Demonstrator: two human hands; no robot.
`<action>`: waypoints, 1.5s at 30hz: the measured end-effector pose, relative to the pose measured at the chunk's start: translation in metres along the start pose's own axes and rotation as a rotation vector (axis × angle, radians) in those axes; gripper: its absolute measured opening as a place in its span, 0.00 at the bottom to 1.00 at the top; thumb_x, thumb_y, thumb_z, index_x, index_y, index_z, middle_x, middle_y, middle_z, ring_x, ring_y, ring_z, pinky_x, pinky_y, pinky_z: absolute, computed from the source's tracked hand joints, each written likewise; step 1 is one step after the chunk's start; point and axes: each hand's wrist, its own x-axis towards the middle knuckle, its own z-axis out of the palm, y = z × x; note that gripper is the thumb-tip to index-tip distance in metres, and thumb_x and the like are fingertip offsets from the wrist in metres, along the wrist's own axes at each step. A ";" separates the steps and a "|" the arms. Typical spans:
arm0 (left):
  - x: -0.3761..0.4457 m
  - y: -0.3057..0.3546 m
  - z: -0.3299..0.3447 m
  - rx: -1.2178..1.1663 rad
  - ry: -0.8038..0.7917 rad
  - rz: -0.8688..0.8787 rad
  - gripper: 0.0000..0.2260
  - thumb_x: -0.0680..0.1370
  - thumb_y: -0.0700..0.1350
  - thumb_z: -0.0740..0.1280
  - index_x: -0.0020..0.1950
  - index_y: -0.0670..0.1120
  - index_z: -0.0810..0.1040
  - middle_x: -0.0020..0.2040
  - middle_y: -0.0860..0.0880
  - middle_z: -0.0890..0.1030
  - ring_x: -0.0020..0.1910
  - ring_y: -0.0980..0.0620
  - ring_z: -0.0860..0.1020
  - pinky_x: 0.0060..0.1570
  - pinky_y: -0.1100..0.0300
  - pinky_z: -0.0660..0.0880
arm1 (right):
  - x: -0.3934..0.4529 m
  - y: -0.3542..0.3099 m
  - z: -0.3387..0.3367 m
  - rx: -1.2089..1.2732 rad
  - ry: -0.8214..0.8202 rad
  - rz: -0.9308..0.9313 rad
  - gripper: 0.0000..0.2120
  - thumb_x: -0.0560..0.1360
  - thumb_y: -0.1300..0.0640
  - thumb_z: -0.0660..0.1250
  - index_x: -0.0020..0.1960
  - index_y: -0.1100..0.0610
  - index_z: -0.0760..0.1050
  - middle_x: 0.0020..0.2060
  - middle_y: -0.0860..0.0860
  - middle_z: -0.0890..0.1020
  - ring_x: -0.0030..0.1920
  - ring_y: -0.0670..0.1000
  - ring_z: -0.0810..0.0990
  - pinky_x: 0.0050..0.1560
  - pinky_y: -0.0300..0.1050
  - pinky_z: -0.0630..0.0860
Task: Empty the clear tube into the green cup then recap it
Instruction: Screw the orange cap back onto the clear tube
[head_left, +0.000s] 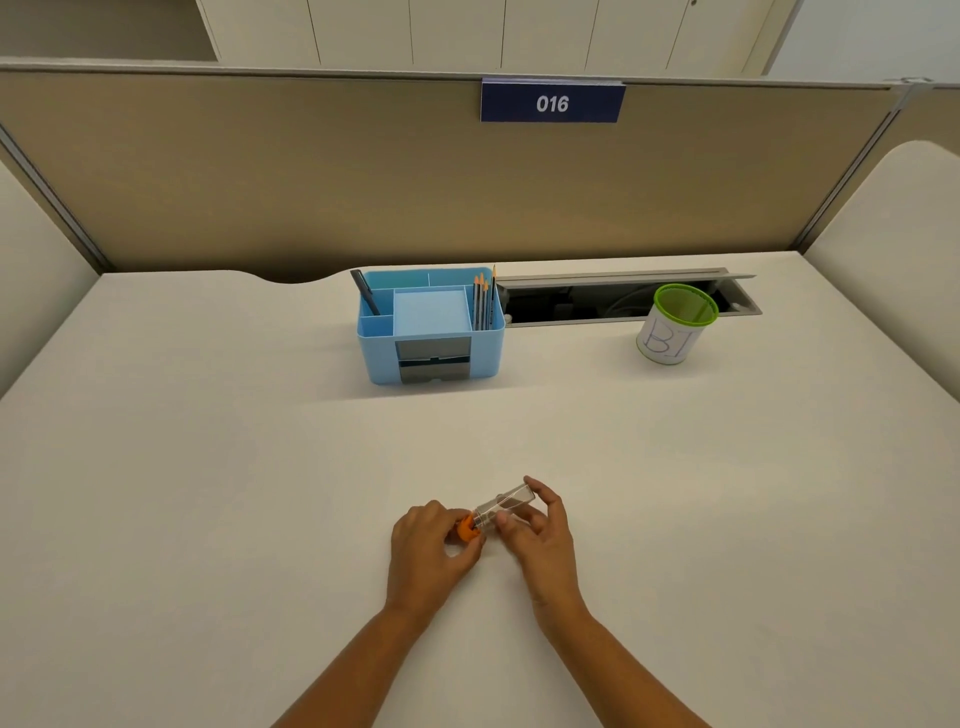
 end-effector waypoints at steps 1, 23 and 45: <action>0.000 -0.002 0.000 -0.005 -0.008 0.007 0.06 0.69 0.49 0.72 0.44 0.51 0.80 0.36 0.54 0.75 0.39 0.52 0.73 0.44 0.60 0.65 | 0.000 0.000 0.000 -0.003 -0.005 -0.004 0.22 0.70 0.58 0.72 0.57 0.38 0.70 0.52 0.53 0.83 0.50 0.46 0.83 0.45 0.34 0.78; 0.001 -0.009 -0.003 -0.089 -0.050 0.027 0.12 0.74 0.53 0.64 0.56 0.53 0.77 0.50 0.55 0.80 0.51 0.56 0.73 0.52 0.61 0.65 | -0.003 0.004 0.001 -0.031 0.054 -0.072 0.22 0.73 0.60 0.69 0.57 0.38 0.69 0.53 0.52 0.81 0.49 0.44 0.83 0.46 0.34 0.79; 0.011 -0.005 -0.015 -0.244 -0.209 -0.055 0.09 0.77 0.44 0.63 0.56 0.50 0.77 0.52 0.52 0.80 0.51 0.52 0.76 0.53 0.59 0.72 | -0.002 -0.007 0.005 0.017 0.042 -0.012 0.22 0.71 0.61 0.72 0.56 0.39 0.71 0.48 0.53 0.83 0.45 0.48 0.85 0.41 0.36 0.80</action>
